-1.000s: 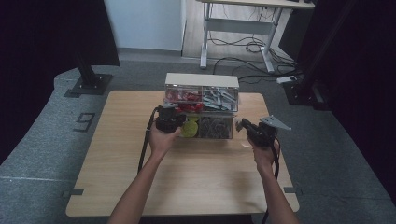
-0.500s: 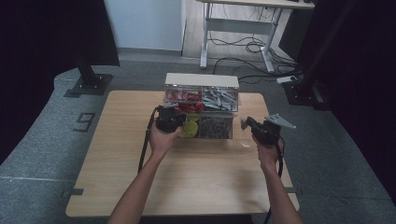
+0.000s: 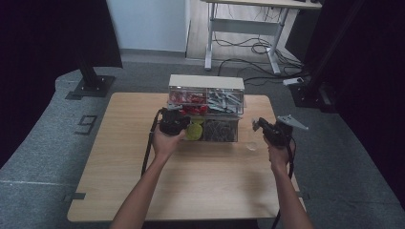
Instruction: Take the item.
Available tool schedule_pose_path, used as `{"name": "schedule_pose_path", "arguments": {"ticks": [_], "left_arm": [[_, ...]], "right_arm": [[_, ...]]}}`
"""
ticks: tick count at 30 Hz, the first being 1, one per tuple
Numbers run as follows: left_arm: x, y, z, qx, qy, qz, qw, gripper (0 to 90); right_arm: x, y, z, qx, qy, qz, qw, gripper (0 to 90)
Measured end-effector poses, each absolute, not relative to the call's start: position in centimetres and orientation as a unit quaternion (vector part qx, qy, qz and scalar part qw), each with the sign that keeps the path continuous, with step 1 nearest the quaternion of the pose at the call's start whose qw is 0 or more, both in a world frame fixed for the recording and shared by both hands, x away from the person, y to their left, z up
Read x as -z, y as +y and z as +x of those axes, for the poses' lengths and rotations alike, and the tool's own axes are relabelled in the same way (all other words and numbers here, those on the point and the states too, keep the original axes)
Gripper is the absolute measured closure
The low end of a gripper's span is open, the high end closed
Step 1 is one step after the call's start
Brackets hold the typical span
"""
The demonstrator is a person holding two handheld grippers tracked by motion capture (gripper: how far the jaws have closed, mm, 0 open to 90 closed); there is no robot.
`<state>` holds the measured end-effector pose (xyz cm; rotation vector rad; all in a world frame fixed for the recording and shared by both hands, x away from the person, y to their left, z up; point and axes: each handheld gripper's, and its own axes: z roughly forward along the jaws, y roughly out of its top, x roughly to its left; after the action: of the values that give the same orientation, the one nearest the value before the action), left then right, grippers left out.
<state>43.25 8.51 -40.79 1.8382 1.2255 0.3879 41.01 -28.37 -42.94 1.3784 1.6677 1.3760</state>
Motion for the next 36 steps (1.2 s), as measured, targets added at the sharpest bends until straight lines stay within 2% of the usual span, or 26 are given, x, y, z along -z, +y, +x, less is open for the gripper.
{"name": "schedule_pose_path", "arguments": {"ticks": [18, 22, 36], "left_arm": [[40.8, 8.5, 43.2, -0.155, 0.493, 0.737, 0.435, 89.1], [40.8, 8.5, 43.3, -0.155, 0.492, 0.737, 0.436, 89.0], [40.7, 8.5, 43.0, -0.155, 0.491, 0.735, 0.44, 88.8]], "right_arm": [[43.2, -29.2, 41.7, -0.501, 0.621, 0.524, 0.296, 89.3], [43.6, -29.2, 42.2, -0.496, 0.628, 0.525, 0.289, 78.0], [44.1, -28.9, 40.6, -0.505, 0.638, 0.507, 0.285, 73.7]]}}
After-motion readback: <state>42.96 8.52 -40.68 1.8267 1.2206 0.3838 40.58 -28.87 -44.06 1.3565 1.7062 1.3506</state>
